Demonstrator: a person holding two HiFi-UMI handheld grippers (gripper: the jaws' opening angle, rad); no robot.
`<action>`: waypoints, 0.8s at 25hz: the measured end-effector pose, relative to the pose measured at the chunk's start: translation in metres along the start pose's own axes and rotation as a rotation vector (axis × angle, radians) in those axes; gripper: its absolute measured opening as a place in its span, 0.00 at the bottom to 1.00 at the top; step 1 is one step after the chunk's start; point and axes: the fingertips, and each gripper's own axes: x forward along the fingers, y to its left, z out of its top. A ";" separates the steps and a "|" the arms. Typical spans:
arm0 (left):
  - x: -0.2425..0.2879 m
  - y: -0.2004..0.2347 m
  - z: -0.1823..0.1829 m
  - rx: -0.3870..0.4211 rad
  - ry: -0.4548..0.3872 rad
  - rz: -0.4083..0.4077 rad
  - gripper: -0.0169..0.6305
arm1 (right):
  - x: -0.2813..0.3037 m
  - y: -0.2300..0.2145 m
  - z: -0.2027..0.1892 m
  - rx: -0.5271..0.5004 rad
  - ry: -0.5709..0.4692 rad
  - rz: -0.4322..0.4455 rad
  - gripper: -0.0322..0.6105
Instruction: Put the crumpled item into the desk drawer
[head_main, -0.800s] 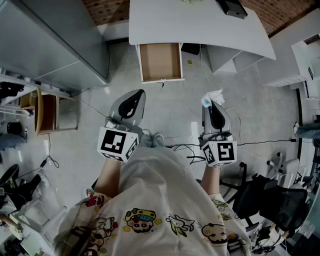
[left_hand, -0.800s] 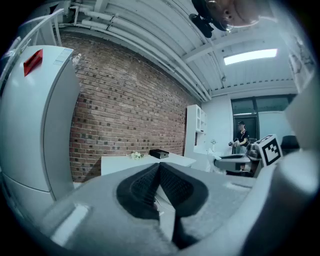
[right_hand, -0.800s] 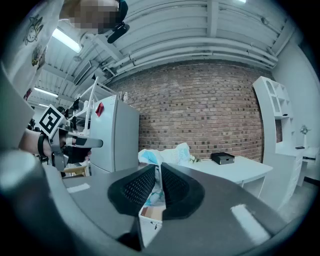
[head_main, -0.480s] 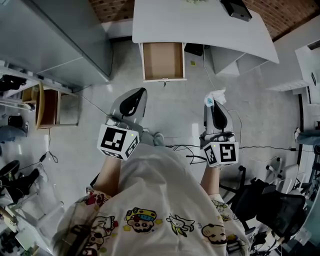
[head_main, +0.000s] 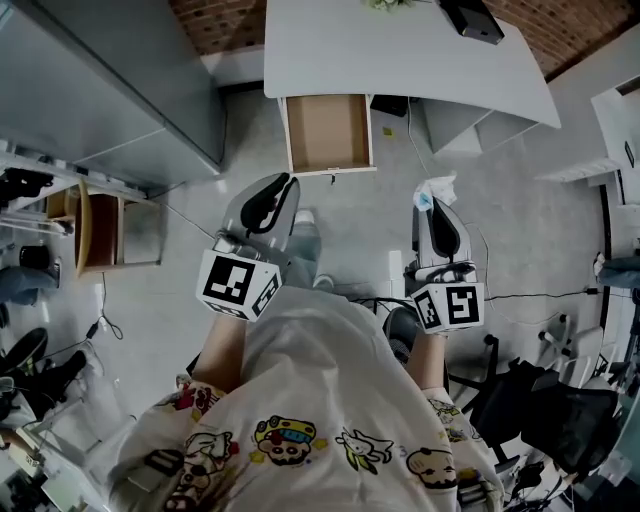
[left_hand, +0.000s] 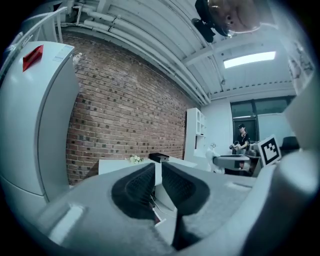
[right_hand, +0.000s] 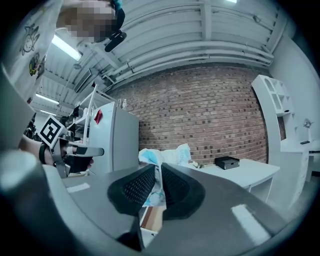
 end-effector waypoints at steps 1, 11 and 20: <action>0.006 0.006 0.000 -0.002 -0.001 -0.004 0.08 | 0.008 -0.002 -0.001 -0.002 0.004 -0.003 0.13; 0.082 0.087 0.006 -0.035 0.013 -0.032 0.11 | 0.109 -0.019 -0.006 -0.010 0.047 -0.020 0.13; 0.137 0.138 0.016 -0.031 0.031 -0.063 0.10 | 0.173 -0.041 0.004 0.000 0.052 -0.059 0.13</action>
